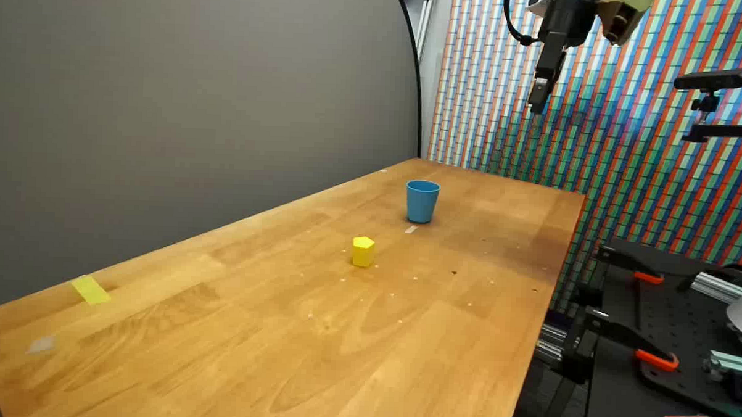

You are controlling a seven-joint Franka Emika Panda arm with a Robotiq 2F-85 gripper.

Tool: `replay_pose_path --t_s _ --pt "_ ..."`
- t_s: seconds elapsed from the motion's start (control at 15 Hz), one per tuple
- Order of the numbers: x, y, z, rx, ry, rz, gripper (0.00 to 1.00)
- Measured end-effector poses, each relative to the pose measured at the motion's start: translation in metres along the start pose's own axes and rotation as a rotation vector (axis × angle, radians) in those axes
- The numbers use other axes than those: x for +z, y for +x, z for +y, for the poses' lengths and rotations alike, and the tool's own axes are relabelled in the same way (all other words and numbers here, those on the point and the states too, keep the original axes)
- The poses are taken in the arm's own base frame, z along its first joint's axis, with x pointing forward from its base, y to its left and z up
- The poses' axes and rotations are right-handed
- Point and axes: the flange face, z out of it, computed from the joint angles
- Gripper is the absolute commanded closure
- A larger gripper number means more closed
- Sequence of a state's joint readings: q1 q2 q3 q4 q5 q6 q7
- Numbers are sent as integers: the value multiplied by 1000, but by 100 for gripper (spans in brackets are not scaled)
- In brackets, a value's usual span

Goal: Put the block into the cup.

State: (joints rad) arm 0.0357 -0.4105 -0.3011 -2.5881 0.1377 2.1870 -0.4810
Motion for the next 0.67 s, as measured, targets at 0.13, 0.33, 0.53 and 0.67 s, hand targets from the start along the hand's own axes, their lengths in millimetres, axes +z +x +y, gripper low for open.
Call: replay_pose_path --t_s 0.13,0.33,0.53,0.67 --pt "-1 1 0 0 -1 2 0" --pt "-1 1 0 0 -1 3 0" --pt "1 1 -1 3 -6 -5 0" --pt "6 10 -8 26 -49 -39 0"
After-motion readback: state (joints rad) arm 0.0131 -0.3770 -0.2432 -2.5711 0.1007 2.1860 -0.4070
